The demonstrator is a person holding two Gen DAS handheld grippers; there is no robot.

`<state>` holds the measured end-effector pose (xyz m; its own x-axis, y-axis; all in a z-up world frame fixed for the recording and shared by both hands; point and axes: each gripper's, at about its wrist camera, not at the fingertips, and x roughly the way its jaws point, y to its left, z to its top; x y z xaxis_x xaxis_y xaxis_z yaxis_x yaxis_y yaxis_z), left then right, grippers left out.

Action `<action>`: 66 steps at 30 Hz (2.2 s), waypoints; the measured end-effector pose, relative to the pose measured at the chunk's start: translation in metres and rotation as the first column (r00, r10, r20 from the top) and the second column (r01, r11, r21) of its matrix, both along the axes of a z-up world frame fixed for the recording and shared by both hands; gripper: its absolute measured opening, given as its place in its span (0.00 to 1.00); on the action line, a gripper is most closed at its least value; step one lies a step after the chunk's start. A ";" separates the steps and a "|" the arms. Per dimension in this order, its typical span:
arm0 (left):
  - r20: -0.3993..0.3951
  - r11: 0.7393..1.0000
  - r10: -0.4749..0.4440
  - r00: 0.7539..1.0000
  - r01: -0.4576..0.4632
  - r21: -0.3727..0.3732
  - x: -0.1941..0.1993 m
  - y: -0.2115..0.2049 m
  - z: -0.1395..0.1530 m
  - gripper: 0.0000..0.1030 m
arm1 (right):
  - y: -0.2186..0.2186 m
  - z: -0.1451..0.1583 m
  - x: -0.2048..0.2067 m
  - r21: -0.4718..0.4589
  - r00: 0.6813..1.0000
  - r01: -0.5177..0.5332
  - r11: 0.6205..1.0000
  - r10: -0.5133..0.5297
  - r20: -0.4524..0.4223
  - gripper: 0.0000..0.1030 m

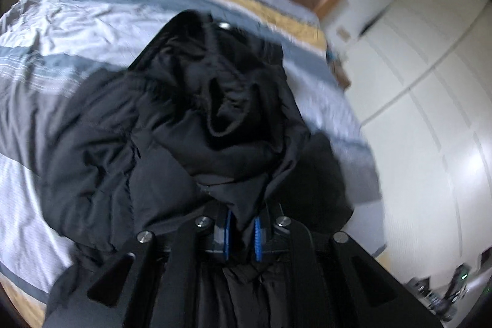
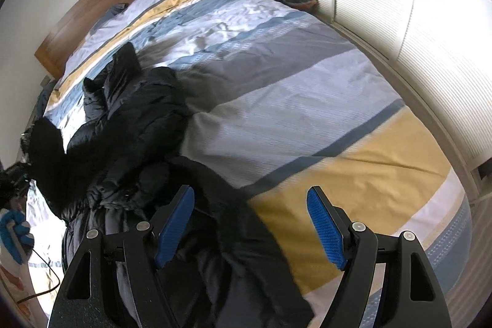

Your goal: Fold large clothes

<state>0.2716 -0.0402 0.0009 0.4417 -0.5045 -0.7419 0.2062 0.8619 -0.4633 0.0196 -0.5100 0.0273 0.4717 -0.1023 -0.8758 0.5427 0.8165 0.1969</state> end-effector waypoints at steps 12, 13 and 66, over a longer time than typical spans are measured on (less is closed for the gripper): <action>-0.102 0.986 -0.064 0.993 0.079 0.150 -0.029 -0.044 -0.076 0.10 | -0.019 -0.027 -0.017 0.035 0.999 0.021 0.999 -0.020 -0.040 0.73; -0.110 0.985 -0.068 0.992 0.085 0.153 -0.031 -0.042 -0.081 0.10 | -0.018 -0.029 -0.015 0.037 0.999 0.013 0.999 -0.012 -0.044 0.73; -0.116 0.964 -0.042 0.992 0.070 0.255 0.050 0.129 -0.124 0.44 | 0.341 -0.092 0.297 -0.099 0.703 -0.711 0.696 0.701 -0.122 0.71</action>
<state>0.3212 0.0888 -0.1228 0.3280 -0.3114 -0.8919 0.2187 0.9435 -0.2490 0.3164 -0.1687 -0.0648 0.3904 0.1227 -0.9124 -0.1962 0.9794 0.0478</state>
